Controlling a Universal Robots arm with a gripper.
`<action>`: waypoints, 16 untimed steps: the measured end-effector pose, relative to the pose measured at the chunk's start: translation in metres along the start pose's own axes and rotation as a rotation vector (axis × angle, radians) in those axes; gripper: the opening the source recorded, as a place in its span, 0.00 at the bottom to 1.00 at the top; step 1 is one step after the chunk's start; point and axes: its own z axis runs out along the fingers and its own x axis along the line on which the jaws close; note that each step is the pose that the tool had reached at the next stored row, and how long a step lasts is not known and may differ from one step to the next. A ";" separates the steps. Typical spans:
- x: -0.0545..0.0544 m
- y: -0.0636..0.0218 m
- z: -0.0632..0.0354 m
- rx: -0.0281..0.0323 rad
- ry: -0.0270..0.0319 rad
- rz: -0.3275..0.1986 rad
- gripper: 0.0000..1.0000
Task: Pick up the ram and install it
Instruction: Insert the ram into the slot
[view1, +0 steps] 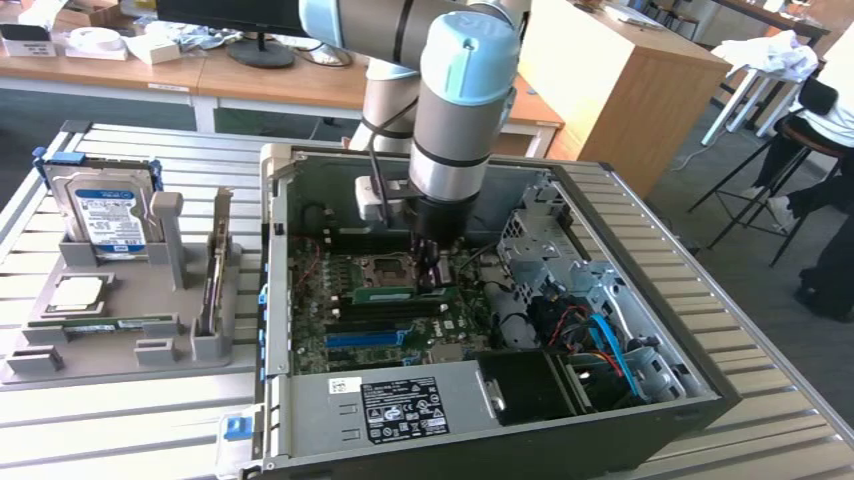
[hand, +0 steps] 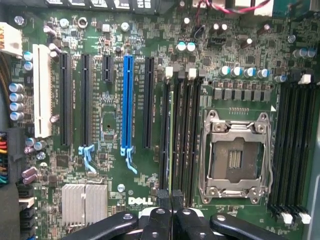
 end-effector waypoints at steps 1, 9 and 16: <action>0.000 0.0013 -0.0001 0.0000 0.0000 0.000 0.12; 0.000 0.0065 -0.0006 0.0000 0.0000 0.001 0.12; 0.002 0.0068 0.0010 0.0005 0.0007 0.009 0.12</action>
